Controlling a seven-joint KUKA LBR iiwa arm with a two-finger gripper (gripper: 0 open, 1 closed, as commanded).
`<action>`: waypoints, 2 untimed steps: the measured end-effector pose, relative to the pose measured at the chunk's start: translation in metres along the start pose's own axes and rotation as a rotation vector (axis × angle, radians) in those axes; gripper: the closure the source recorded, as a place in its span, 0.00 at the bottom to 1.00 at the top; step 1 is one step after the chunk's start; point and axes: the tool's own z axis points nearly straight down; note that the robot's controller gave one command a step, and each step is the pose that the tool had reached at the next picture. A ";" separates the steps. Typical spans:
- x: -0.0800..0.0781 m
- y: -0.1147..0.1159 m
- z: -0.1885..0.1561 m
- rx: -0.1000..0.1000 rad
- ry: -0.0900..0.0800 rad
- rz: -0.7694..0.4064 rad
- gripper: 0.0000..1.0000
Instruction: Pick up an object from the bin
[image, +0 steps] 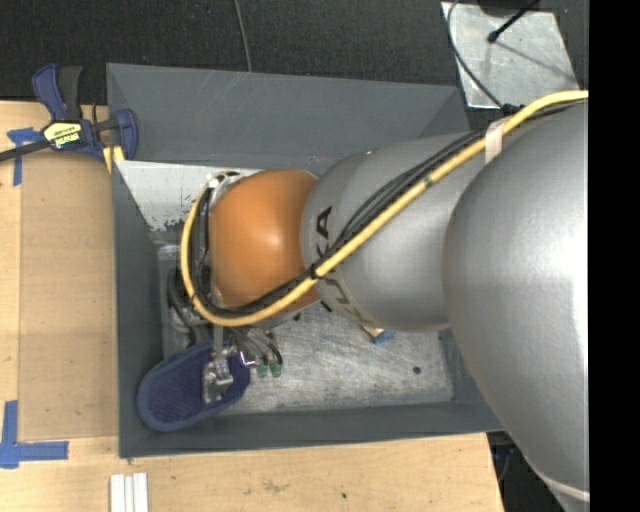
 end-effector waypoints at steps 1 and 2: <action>-0.012 -0.007 0.049 -0.010 -0.015 -0.076 0.00; -0.011 -0.007 0.052 -0.009 -0.010 -0.075 0.00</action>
Offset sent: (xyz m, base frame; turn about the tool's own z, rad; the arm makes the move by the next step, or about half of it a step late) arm 0.0161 -0.0157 -0.0880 -0.0988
